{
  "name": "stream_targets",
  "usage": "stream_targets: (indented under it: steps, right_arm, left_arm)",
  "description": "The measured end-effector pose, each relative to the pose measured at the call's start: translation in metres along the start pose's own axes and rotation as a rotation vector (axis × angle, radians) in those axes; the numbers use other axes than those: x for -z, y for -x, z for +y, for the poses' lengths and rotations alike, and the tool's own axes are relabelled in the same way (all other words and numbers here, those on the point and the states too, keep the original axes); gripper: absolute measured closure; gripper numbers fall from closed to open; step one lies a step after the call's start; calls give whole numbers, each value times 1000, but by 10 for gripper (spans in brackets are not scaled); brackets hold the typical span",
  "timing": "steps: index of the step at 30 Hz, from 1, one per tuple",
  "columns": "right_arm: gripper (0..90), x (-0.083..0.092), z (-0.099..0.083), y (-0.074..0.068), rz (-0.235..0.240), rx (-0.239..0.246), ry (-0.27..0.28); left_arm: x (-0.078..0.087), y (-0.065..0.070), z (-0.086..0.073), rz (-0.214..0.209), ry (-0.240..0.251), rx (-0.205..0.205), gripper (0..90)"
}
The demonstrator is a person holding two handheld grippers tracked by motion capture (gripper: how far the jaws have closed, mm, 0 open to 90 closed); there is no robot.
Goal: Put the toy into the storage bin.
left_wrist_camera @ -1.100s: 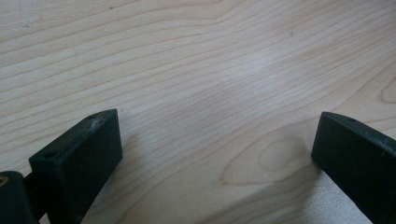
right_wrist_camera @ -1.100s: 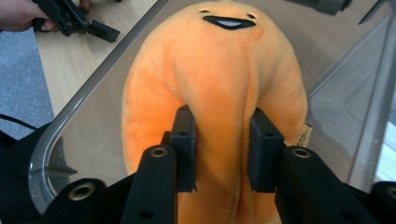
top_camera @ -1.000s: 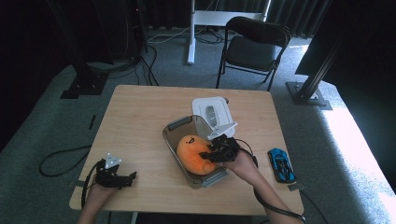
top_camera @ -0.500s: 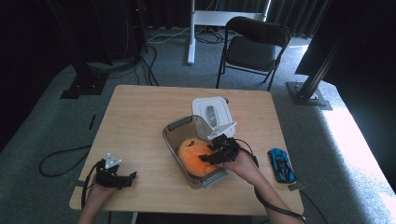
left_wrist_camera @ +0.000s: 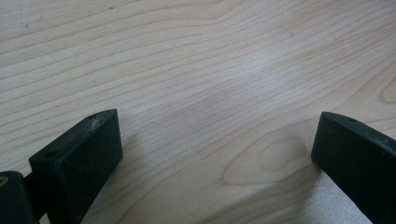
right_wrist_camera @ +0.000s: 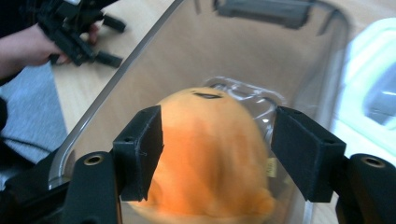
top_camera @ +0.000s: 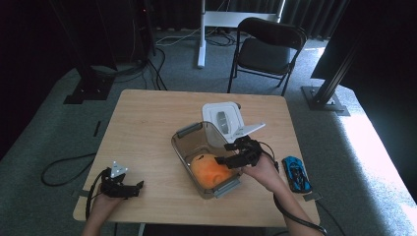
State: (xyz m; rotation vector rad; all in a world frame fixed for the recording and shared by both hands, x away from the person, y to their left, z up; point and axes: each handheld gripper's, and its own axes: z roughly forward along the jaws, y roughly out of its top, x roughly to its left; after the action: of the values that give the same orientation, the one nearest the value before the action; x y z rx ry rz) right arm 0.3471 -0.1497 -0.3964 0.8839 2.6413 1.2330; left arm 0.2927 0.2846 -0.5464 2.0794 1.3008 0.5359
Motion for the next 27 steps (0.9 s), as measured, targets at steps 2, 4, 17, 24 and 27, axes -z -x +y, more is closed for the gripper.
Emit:
stream_targets:
  steps: [2, 4, 17, 24, 27]
  right_arm:
    - [331, 2, 0, 1, -5, -5, 3]
    - [287, 11, -3, 5, -22, -20, 22]
    - [200, 35, -23, 29, -103, -102, 56]
    - [200, 45, -38, 43, -140, -147, 69]
    - [200, 48, -43, 49, -152, -162, 71]
  left_arm:
    - [0, 0, 0, 0, 0, 0, 22]
    - [0, 0, 0, 0, 0, 0, 22]
    - [0, 0, 0, 0, 1, 0, 22]
    - [0, 0, 0, 1, 1, 0, 22]
    - [0, 0, 0, 0, 2, 1, 22]
